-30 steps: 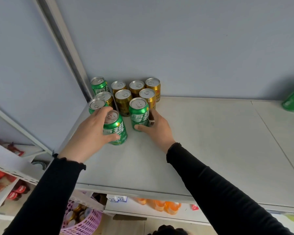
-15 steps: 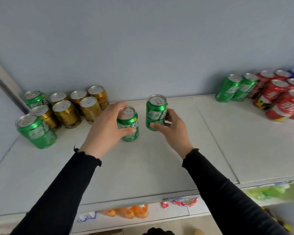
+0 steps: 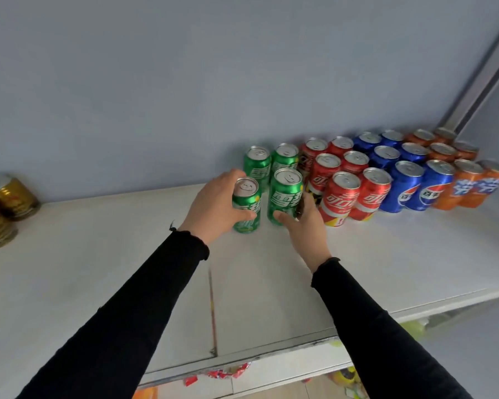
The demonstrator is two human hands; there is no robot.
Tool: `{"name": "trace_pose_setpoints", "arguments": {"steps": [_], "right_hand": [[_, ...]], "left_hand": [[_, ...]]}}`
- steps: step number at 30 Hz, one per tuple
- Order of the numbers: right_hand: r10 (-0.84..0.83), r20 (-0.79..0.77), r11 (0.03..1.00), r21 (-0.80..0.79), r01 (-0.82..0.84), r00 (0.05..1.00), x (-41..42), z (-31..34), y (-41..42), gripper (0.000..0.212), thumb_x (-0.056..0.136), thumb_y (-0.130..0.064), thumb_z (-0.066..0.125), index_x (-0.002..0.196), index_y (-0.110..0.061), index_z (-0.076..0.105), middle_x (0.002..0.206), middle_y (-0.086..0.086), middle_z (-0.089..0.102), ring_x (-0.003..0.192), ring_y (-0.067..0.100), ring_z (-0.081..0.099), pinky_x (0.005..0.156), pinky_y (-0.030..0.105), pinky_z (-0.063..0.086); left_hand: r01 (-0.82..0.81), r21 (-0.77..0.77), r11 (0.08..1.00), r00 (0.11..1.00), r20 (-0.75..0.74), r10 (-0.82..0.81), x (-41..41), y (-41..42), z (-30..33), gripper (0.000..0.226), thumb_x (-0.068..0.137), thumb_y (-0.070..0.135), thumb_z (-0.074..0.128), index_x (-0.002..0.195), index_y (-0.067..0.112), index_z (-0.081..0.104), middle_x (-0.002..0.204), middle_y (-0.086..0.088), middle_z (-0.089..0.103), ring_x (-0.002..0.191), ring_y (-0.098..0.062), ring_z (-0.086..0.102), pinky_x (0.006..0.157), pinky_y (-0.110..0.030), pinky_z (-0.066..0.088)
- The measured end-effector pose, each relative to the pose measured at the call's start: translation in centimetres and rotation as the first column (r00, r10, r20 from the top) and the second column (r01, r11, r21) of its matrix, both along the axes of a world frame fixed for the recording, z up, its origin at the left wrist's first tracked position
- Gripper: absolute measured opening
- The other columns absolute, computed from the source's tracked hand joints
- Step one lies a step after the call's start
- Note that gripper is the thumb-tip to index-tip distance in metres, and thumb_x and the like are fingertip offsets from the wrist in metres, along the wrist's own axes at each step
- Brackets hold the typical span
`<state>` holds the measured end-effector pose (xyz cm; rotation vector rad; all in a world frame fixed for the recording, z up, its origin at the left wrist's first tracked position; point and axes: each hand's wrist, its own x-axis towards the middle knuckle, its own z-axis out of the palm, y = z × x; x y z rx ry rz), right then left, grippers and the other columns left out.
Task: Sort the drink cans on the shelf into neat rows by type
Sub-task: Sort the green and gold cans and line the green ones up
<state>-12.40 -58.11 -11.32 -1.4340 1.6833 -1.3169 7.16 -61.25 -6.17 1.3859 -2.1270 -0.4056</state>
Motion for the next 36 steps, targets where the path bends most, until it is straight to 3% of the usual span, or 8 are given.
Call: {"name": "trace_pose_setpoints", "arguments": {"steps": [6,12,17,25,28,31,36], "right_hand": [[-0.033,0.036,0.999,-0.022,0.034,0.999,-1.0,-1.6,-2.3,0.059,0.085,-0.013,0.073,0.137,-0.016,0.045,0.131,-0.003,0.059,0.117,0.014,0.056,0.093,0.027,0.045],[-0.061,0.02,0.996,-0.069,0.063,0.998,-1.3,-2.2,-4.2,0.076,0.083,-0.008,0.073,0.148,-0.016,0.035,0.146,0.002,0.051,0.133,0.019,0.05,0.11,0.04,0.044],[-0.07,0.027,0.992,-0.099,0.072,0.997,-1.1,-2.5,-4.6,0.08,0.083,-0.005,0.07,0.152,-0.014,0.03,0.152,0.006,0.044,0.14,0.021,0.042,0.115,0.043,0.038],[-0.072,0.002,0.994,-0.086,0.072,0.997,-0.8,-1.9,-4.0,0.084,0.085,-0.007,0.07,0.155,-0.011,0.024,0.156,0.009,0.036,0.146,0.022,0.032,0.121,0.042,0.028],[-0.07,-0.064,0.996,-0.067,0.065,0.996,-0.6,-1.4,-1.8,0.086,0.092,-0.013,0.066,0.158,-0.007,0.012,0.162,0.012,0.021,0.151,0.024,0.018,0.122,0.033,0.021],[-0.011,-0.142,0.998,-0.07,0.001,0.99,0.1,-1.0,0.7,0.084,0.095,-0.014,0.063,0.158,-0.006,0.009,0.164,0.012,0.015,0.152,0.022,0.011,0.12,0.024,0.012],[0.048,-0.482,0.991,-0.089,-0.103,0.875,4.6,0.1,3.8,0.069,0.096,-0.022,0.06,0.154,-0.008,0.027,0.164,0.014,0.018,0.152,0.03,0.01,0.123,0.038,0.017]], "left_hand": [[-0.062,0.013,0.998,0.997,0.042,0.062,-4.1,-2.7,-0.2,0.07,0.069,0.029,0.088,0.129,0.023,0.05,0.123,0.001,0.061,0.109,-0.021,0.058,0.092,-0.044,0.05],[-0.109,0.046,0.993,0.993,0.044,0.107,-5.6,-3.9,-0.1,0.07,0.073,0.025,0.087,0.132,0.019,0.05,0.124,-0.004,0.058,0.111,-0.023,0.058,0.094,-0.041,0.049],[-0.152,0.044,0.987,0.988,0.041,0.15,-6.0,-3.8,0.1,0.071,0.074,0.024,0.086,0.134,0.018,0.048,0.122,-0.006,0.044,0.106,-0.023,0.057,0.095,-0.036,0.049],[-0.15,0.037,0.988,0.989,0.019,0.15,-5.8,-3.2,-0.3,0.077,0.075,0.025,0.084,0.139,0.023,0.043,0.121,-0.004,0.047,0.109,-0.024,0.058,0.094,-0.038,0.052],[-0.136,0.057,0.989,0.99,-0.033,0.138,-4.9,-2.1,-0.9,0.09,0.077,0.028,0.083,0.15,0.027,0.031,0.131,-0.004,0.048,0.119,-0.022,0.055,0.1,-0.038,0.048],[-0.16,0.028,0.987,0.987,0.036,0.159,-2.2,-0.2,-1.5,0.082,0.085,0.034,0.077,0.152,0.022,0.03,0.139,-0.006,0.046,0.125,-0.024,0.051,0.103,-0.04,0.045],[-0.218,-0.047,0.975,0.959,0.178,0.223,5.8,4.4,-1.8,0.057,0.093,0.036,0.066,0.144,0.021,0.045,0.14,0.003,0.047,0.126,-0.019,0.046,0.099,-0.032,0.044]]}}
